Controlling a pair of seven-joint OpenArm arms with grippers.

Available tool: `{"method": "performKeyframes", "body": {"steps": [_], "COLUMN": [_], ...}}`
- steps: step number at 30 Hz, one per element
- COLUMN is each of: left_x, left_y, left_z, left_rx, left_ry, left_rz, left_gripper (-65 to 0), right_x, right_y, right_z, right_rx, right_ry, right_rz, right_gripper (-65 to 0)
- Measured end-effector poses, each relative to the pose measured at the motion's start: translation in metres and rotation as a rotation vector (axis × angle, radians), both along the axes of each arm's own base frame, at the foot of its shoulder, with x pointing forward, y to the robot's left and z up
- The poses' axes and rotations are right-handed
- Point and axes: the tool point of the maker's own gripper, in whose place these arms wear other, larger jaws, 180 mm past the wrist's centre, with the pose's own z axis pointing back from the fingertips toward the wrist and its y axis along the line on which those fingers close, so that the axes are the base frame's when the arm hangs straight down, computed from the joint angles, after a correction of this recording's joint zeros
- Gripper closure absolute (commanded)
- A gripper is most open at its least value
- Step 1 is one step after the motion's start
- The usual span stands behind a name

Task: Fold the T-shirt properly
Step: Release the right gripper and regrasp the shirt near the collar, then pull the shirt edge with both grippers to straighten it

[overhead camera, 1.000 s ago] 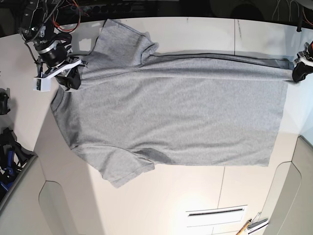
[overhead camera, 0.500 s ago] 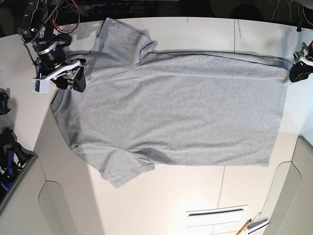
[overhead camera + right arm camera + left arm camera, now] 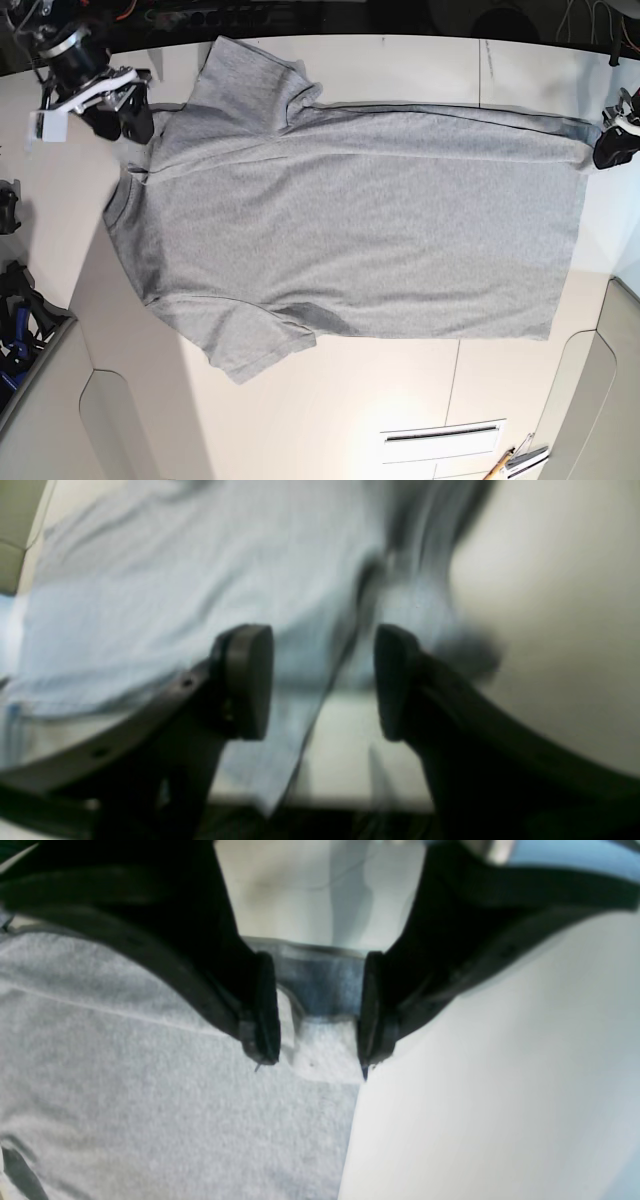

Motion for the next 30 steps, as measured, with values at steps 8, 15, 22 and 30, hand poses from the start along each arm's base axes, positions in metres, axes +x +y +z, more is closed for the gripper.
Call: {"method": "performKeyframes", "body": {"steps": [8, 15, 22, 30], "left_x": [0.000, 0.001, 0.001, 0.000], "left_y": [-0.001, -0.002, -0.002, -0.002], "left_z": [0.001, 0.001, 0.001, 0.001], "left_rx": [-0.011, -0.015, -0.015, -0.016], "left_ry": [-0.001, -0.005, -0.005, -0.002], "left_rz": [-0.001, 0.000, 0.000, -0.001], "left_gripper": [-29.3, -29.3, -29.3, -29.3], "right_x": [-0.034, -0.034, -0.041, -0.043], "right_y": [0.019, 0.066, 0.119, 0.137], "right_z": [-0.043, -0.082, -0.085, -0.076], "right_rx": [0.145, 0.301, 0.344, 0.365], "right_ry": [0.134, 0.208, 0.248, 0.226], "right_rz": [-0.042, 0.016, 0.160, 0.226], "right_gripper": [-31.0, -31.0, -18.2, 0.0]}}
